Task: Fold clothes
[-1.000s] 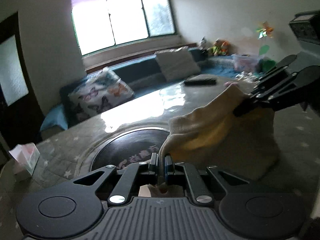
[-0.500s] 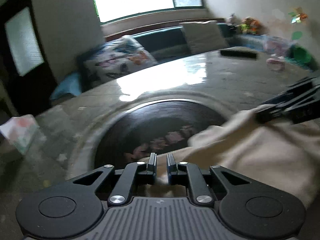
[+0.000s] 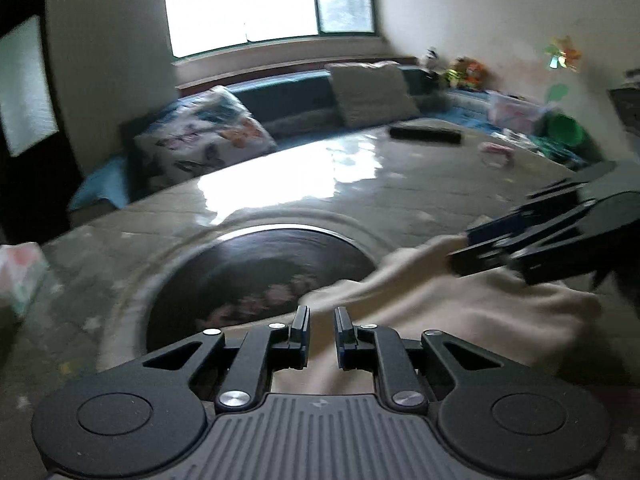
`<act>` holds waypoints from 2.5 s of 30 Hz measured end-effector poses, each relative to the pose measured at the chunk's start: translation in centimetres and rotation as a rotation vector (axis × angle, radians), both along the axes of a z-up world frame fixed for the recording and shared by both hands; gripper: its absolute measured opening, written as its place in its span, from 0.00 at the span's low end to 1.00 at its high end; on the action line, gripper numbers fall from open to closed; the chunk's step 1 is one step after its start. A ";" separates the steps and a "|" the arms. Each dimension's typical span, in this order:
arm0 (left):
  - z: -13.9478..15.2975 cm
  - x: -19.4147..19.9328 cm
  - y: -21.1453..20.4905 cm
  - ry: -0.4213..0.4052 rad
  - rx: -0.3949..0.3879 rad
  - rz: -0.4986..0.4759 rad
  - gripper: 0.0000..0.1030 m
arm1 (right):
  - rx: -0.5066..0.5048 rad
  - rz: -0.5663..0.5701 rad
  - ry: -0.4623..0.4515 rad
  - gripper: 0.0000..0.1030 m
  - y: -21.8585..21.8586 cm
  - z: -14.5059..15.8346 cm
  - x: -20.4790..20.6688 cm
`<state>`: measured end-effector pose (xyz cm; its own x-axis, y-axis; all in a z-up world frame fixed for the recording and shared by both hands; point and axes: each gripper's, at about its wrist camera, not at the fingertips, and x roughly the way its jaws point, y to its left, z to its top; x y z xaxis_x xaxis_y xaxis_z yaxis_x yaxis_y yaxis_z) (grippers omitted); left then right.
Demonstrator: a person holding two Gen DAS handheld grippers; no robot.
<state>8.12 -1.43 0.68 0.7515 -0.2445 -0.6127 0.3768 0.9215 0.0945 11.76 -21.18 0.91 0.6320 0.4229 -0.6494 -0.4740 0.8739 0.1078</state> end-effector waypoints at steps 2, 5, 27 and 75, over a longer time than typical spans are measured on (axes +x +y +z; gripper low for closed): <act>-0.5 0.8 -0.4 0.020 0.009 -0.005 0.14 | 0.002 0.004 0.015 0.33 0.5 -0.4 0.3; -1.4 2.1 -0.8 0.054 0.014 0.009 0.14 | 0.003 0.003 0.031 0.33 0.9 -0.9 0.9; -2.2 1.5 -0.2 0.025 0.026 0.092 0.47 | -0.056 0.046 -0.018 0.58 1.3 -1.0 -3.4; -2.2 -3.4 4.6 -0.032 0.005 0.335 1.00 | 0.025 0.069 -0.016 0.86 -1.0 -0.7 -6.4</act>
<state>4.71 3.18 -1.52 0.8082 0.0228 -0.5885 0.0496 0.9931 0.1066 5.41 -22.16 0.19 0.6106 0.4817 -0.6286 -0.5349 0.8362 0.1212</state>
